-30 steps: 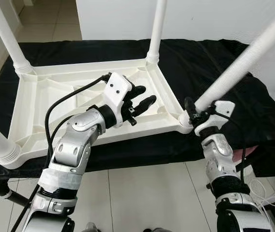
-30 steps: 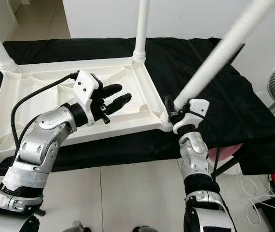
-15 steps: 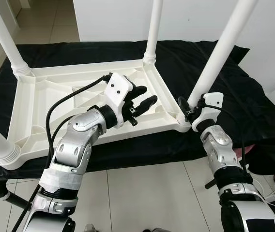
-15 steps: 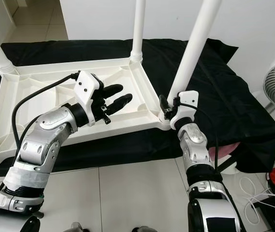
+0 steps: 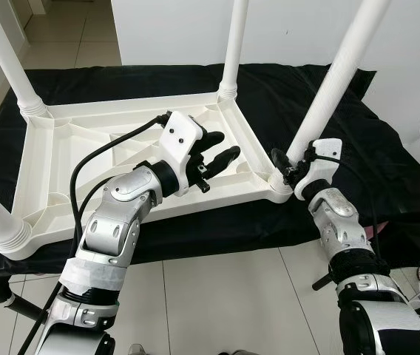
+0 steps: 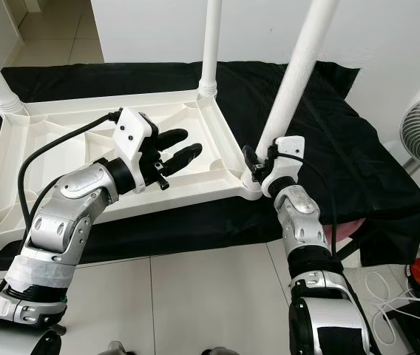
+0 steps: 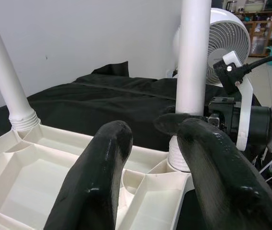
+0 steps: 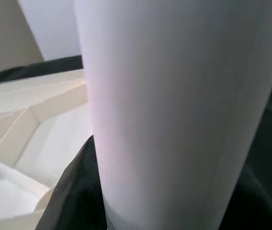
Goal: Building children table
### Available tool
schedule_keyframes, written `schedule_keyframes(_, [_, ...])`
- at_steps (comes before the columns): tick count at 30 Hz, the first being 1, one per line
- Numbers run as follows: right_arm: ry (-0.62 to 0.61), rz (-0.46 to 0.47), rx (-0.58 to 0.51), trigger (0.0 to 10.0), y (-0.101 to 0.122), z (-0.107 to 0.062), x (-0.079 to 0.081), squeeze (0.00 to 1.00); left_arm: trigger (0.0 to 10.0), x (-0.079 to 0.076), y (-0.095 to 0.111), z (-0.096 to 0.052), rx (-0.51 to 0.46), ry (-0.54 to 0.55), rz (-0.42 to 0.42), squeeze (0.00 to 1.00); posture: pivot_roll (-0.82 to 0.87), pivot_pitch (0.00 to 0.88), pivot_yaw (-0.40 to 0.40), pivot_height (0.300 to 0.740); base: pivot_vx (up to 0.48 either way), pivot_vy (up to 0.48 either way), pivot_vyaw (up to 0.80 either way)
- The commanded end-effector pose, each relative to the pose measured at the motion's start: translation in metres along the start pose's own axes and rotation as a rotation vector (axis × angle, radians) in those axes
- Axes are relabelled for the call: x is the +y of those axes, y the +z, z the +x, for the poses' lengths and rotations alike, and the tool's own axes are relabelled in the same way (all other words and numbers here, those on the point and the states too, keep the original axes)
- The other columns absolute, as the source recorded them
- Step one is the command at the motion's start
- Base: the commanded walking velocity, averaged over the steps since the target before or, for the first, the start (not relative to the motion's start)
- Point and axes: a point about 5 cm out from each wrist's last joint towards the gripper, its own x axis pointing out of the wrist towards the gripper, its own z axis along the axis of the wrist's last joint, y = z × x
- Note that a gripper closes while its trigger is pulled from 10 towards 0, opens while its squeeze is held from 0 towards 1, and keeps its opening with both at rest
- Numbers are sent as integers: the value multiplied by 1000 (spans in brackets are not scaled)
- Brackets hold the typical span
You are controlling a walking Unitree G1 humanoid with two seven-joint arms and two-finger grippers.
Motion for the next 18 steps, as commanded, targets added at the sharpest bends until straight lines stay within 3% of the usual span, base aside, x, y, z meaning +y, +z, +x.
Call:
schedule_keyframes(1, [-142, 123, 277, 10000, -63, -27, -17, 0, 10000, 1, 2, 1, -1, 44, 8, 0, 28, 64, -13, 740, 0, 0, 0])
schedule_keyframes(9, [-160, 68, 264, 10000, -67, -32, -16, 0, 10000, 1, 2, 0, 2, 43, 7, 0, 27, 73, -12, 740, 0, 0, 0])
schedule_keyframes(13, [-39, -92, 276, 10000, -70, -31, 1, 0, 10000, 2, 3, 0, 0, 46, 6, 0, 25, 78, -10, 740, 0, 0, 0])
schedule_keyframes(18, [53, -181, 291, 10000, -74, -34, 11, 0, 10000, 2, 3, 0, -1, 49, 6, 0, 28, 82, -13, 740, 0, 0, 0])
